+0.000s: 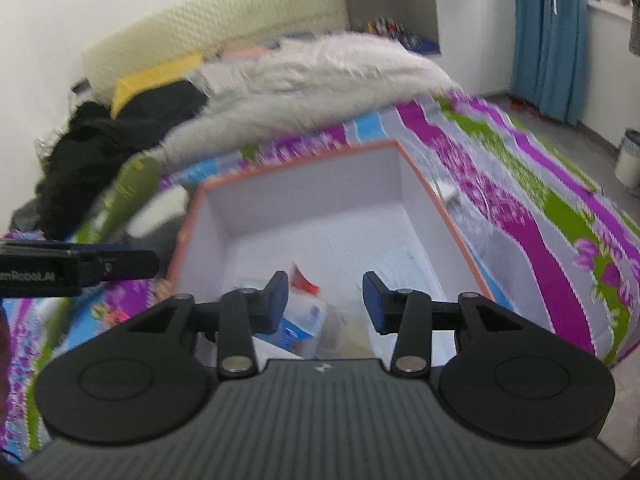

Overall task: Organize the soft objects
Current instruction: 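Move both tools back from the box toward the bird toy and candy packet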

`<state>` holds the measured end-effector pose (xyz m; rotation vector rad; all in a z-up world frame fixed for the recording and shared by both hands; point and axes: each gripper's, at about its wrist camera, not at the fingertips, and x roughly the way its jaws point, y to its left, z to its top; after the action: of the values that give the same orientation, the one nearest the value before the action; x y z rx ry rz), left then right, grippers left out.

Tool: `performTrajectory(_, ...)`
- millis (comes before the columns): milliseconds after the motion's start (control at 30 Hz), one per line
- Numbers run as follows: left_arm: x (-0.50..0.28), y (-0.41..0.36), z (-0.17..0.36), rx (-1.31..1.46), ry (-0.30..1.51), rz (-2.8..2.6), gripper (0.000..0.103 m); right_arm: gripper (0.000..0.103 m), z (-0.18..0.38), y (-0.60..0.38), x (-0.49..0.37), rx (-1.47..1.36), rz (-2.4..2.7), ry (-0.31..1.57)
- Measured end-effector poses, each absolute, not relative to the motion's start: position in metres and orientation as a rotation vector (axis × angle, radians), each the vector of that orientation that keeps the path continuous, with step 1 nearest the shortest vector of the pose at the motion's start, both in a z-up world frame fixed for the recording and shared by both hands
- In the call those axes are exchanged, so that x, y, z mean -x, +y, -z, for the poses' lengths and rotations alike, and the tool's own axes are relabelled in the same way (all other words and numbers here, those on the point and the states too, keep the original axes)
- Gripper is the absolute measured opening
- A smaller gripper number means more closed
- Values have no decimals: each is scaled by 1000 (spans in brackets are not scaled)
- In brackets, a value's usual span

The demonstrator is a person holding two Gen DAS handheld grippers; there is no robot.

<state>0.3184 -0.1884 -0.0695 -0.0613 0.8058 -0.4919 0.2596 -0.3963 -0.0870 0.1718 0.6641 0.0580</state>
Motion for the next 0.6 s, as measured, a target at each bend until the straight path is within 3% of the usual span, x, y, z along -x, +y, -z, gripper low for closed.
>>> performTrajectory(300,-266,-137,34,89,665,437,42,44,53,-355,-223,-181,-148,525)
performTrajectory(600,-220,-88,35,112,600,331,42,44,52,-309,-193,-133,-212,480)
